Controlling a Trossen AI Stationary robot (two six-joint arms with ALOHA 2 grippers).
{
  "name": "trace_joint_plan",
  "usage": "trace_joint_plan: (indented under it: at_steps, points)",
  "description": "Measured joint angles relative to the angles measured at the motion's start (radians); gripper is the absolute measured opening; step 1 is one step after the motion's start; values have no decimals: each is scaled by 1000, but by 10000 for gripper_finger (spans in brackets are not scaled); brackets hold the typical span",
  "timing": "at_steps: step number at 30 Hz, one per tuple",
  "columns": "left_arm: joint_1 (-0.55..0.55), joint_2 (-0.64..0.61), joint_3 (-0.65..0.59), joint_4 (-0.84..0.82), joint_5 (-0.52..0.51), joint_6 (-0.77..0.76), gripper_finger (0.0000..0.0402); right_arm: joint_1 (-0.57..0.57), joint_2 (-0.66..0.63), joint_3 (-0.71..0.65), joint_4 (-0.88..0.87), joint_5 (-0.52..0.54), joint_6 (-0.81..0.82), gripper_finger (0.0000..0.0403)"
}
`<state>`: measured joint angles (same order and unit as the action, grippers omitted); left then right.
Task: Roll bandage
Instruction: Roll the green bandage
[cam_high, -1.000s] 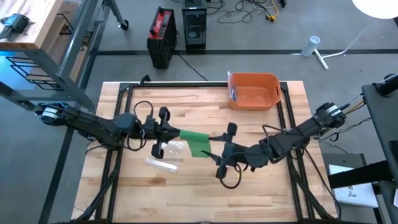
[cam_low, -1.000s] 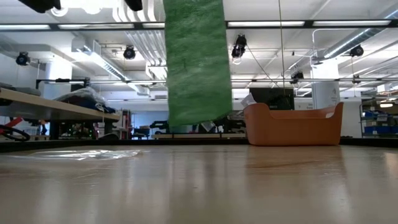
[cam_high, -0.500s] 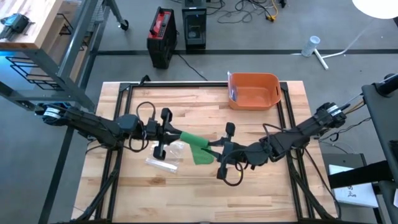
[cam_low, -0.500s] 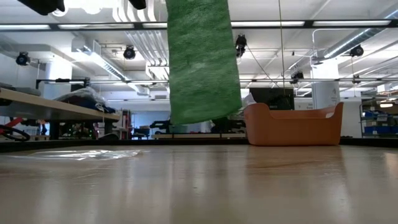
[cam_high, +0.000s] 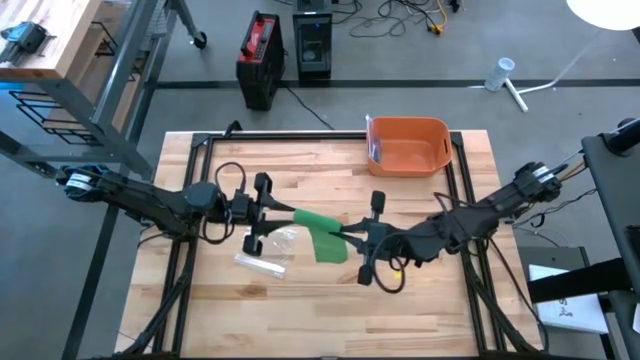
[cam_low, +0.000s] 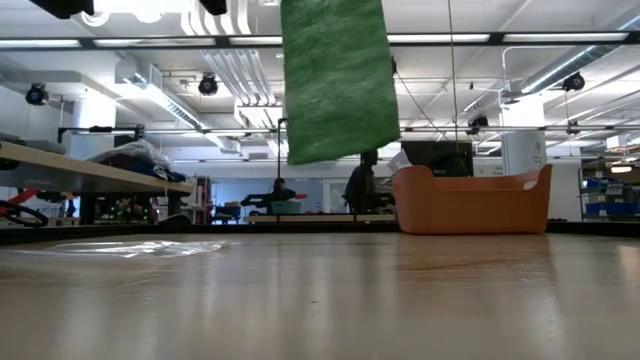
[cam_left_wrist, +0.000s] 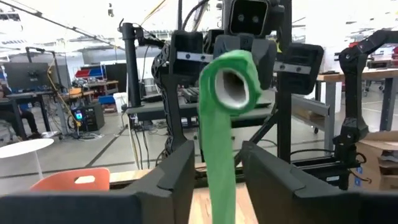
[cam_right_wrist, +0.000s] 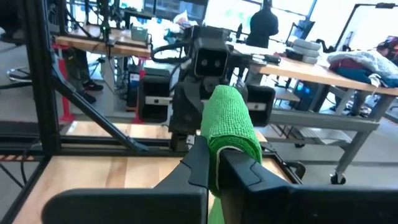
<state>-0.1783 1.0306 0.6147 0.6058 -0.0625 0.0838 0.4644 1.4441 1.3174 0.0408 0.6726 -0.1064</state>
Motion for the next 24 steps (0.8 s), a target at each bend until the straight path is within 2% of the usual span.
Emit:
trace_joint_plan:
  at_steps: [9,16,20,22,24]
  points:
    - [0,80,0,54,-2,-94,184,0,-2,0,4,-53,-15,8]
    - [0,178,0,160,-2,-97,197,-1,-2,0,28,-98,-38,8]
    - [0,242,0,220,0,-81,167,-2,-2,0,32,-99,-45,8]
    - [0,268,8,225,3,-73,126,-2,-2,0,34,-99,-44,8]
    - [0,293,19,223,23,-84,67,-2,-2,0,43,-98,-48,8]
